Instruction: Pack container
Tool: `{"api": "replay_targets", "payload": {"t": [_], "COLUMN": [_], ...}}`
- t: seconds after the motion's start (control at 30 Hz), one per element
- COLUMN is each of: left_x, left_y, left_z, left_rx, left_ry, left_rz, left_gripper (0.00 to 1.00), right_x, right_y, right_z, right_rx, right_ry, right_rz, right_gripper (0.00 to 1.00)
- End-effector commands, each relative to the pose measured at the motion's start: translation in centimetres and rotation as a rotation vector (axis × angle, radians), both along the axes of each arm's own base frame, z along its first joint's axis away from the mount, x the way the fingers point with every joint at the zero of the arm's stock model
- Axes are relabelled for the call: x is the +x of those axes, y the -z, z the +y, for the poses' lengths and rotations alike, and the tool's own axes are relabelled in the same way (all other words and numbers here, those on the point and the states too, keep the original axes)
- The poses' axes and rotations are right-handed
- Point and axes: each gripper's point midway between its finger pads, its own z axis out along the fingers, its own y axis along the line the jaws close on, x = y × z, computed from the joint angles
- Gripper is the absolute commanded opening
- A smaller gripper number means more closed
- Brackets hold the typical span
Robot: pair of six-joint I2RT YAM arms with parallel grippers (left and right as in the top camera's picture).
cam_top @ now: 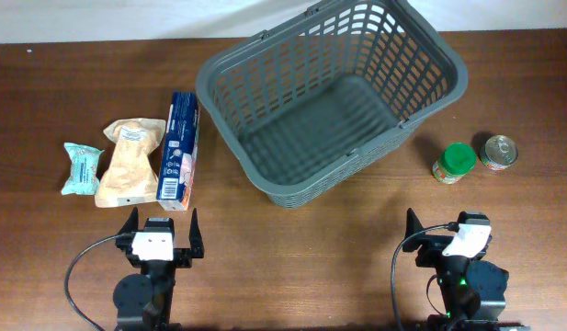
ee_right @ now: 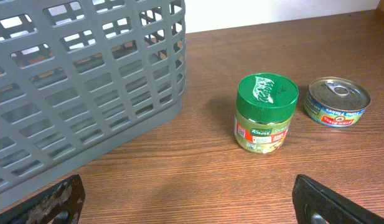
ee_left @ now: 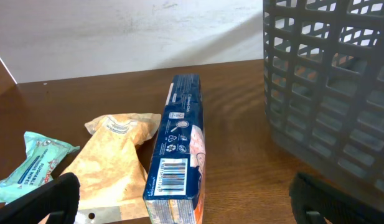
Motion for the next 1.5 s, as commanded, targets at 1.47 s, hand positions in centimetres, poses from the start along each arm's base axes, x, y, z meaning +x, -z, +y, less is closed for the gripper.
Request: {"api": "replay_targets", "payload": {"t": [1.47], "left_x": [7.8], "left_y": [-28.4], "left_z": [-1.4], "left_rx": [0.062], "left_ry": [0.104], "left_rz": [0.312], "left_gripper": [0.99], "right_x": [2.9], "right_y": [-30.5], "right_z": [4.1], "right_rx": [0.112], "right_ry": [-0.228], "right_rz": [0.208], "right_gripper": [0.99]}}
